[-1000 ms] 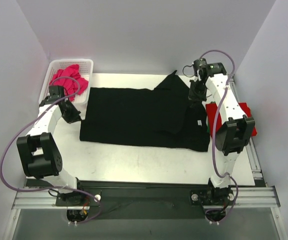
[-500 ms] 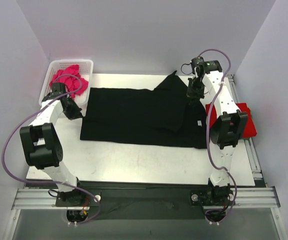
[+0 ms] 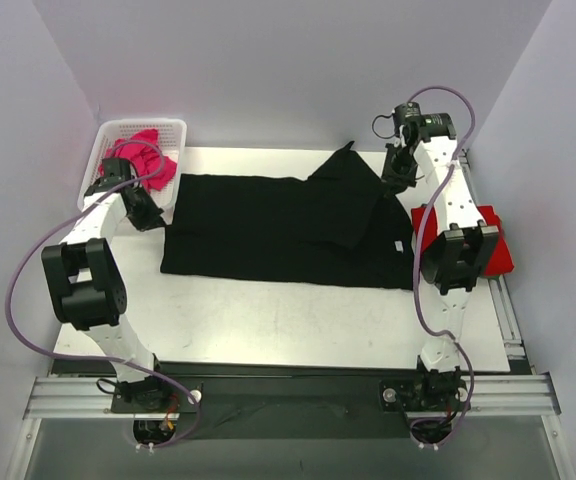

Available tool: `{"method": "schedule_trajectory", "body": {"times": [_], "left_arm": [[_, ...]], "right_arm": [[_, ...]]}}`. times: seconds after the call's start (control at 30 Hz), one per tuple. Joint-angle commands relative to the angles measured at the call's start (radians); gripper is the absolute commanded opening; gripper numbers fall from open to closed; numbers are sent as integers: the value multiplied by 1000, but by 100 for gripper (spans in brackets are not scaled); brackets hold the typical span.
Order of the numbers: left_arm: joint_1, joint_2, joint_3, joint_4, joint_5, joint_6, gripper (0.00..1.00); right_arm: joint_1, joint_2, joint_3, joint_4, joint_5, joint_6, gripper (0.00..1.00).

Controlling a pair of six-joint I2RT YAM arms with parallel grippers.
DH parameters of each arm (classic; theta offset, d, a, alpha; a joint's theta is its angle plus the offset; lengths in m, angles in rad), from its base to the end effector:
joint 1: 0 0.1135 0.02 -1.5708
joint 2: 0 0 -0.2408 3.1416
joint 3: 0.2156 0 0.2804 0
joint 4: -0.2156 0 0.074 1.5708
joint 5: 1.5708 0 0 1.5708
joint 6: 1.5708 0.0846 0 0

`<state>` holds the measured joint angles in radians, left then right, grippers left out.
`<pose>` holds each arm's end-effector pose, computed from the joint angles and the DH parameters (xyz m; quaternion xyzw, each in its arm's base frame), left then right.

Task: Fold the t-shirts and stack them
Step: Fold the flattened tshirt in 1/3 of the way

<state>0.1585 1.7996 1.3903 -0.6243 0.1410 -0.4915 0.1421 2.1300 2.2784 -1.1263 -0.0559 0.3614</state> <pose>0.4270 0.0562 0.1585 -0.2894 0.9174 -0.1109 0.2498 0.4926 0.0753 0.2860 0.0965 0.9512 0.0986 0.2762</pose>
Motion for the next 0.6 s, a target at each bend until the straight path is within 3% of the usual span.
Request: {"method": "schedule_trajectory", "body": {"times": [0.0, 0.1, 0.2, 0.23, 0.3, 0.33, 0.37, 0.4, 0.43, 0.5, 0.57], "left_arm": [[-2, 30, 55, 41, 19, 24, 0], [-2, 53, 70, 41, 23, 27, 0], [-5, 64, 88, 43, 23, 31, 20], [-5, 67, 93, 43, 23, 30, 35], [-10, 64, 102, 44, 17, 30, 50], [-11, 55, 104, 49, 16, 30, 59], [-16, 50, 105, 49, 12, 28, 62], [-19, 43, 105, 51, 8, 30, 64], [-28, 26, 104, 54, 2, 33, 65], [-46, 4, 92, 54, -18, 42, 68], [-85, -40, 69, 70, -35, 45, 70]], "right_arm": [[-4, 39, 29, -43, 21, -2, 0], [-4, 64, 39, -33, 15, 7, 0], [-4, 87, 62, -23, 5, 19, 0], [-6, 97, 70, -20, 1, 25, 0], [-12, 119, 96, -9, -15, 48, 0], [-18, 123, 104, -6, -45, 56, 7], [-21, 128, 116, 6, -62, 62, 20], [-24, 131, 115, 16, -82, 71, 37], [-26, 127, 115, 22, -102, 76, 69], [-27, 111, 101, 39, -107, 70, 85], [-27, 85, 67, 57, -107, 60, 87]]}}
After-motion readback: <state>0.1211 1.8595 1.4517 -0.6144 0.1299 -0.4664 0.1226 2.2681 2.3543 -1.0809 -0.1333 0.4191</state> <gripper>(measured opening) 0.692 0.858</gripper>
